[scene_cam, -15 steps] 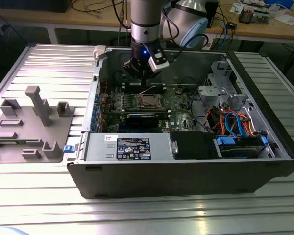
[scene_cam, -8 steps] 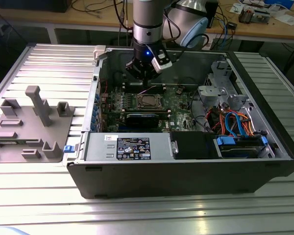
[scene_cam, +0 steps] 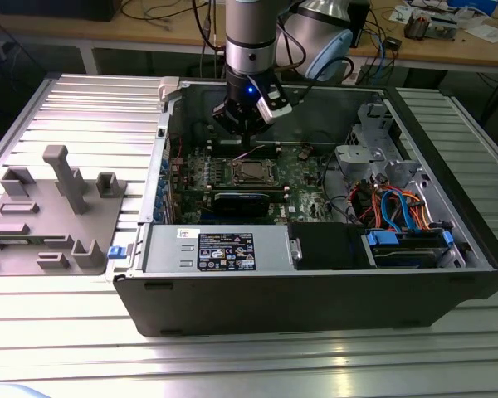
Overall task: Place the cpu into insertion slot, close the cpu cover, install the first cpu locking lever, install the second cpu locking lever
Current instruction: 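Install the first cpu locking lever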
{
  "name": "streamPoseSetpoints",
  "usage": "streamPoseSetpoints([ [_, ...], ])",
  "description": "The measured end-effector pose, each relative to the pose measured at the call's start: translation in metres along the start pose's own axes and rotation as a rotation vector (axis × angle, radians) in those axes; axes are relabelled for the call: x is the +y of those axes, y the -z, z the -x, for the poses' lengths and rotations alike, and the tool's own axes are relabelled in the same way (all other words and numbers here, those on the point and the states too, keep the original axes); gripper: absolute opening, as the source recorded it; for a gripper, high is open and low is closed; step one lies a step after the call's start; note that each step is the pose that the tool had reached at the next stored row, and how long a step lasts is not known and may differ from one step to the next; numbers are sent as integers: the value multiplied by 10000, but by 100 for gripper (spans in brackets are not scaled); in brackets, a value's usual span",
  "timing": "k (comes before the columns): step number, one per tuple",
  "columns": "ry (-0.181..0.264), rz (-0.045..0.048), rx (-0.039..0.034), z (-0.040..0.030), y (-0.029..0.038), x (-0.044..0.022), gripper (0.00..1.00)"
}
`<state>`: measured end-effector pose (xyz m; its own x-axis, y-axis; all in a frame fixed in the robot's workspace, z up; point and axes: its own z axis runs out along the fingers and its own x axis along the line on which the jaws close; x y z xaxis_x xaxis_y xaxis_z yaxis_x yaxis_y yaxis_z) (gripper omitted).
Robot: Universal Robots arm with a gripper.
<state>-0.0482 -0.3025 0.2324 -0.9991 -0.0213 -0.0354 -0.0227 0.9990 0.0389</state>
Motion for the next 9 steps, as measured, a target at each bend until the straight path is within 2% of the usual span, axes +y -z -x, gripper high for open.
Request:
streamPoseSetpoints([
  [7,4,2,1,0,0,0,11],
  [8,0,163,-4,0,-2,0,11],
  [9,-2,197,-4,6,-7,0,11],
])
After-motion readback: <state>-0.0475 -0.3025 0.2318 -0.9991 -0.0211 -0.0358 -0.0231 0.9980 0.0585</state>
